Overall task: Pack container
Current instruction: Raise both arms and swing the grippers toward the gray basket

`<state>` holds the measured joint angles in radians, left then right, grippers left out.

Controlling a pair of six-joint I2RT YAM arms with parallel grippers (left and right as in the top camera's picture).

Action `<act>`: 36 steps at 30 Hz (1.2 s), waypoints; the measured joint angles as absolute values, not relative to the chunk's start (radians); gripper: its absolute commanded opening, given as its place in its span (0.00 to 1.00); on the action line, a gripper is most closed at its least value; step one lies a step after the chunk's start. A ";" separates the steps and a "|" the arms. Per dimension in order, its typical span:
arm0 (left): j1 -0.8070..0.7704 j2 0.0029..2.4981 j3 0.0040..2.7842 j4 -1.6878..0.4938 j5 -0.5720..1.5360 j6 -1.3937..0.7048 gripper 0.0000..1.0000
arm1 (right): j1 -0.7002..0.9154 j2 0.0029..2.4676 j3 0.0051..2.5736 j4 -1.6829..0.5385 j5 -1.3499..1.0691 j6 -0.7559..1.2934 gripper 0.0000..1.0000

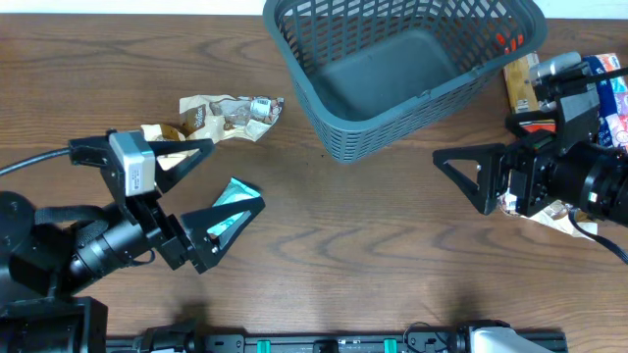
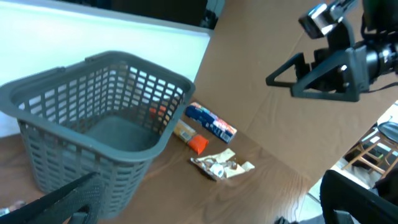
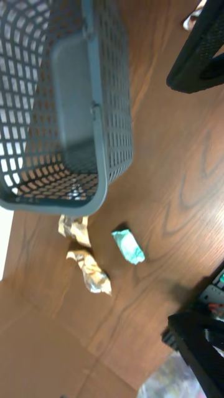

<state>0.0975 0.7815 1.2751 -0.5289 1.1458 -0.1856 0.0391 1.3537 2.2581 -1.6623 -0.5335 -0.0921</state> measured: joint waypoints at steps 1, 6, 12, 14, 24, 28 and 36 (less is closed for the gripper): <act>0.097 0.781 1.275 -0.508 1.148 -0.191 0.99 | 0.039 1.354 2.259 -1.662 -0.527 -0.092 0.99; 0.097 0.785 1.273 -0.212 1.237 -0.247 0.99 | 0.039 1.353 2.260 -1.639 -0.510 -0.092 0.99; 0.097 0.775 1.282 0.086 1.425 -0.382 0.99 | 0.039 1.353 2.262 -1.617 -0.501 -0.092 0.99; 0.097 0.773 1.282 0.086 1.463 -0.418 0.99 | 0.039 1.353 2.262 -1.617 -0.500 -0.092 0.99; 0.110 0.786 1.287 -0.127 1.395 -0.567 0.99 | 0.039 1.353 2.262 -1.615 -0.500 -0.083 0.99; 0.130 0.798 1.288 -0.382 1.172 -0.592 0.99 | 0.039 1.353 2.263 -1.610 -0.500 -0.072 0.99; 0.136 0.812 1.288 -0.518 0.845 -0.626 0.99 | 0.039 1.353 2.263 -1.610 -0.500 -0.027 0.99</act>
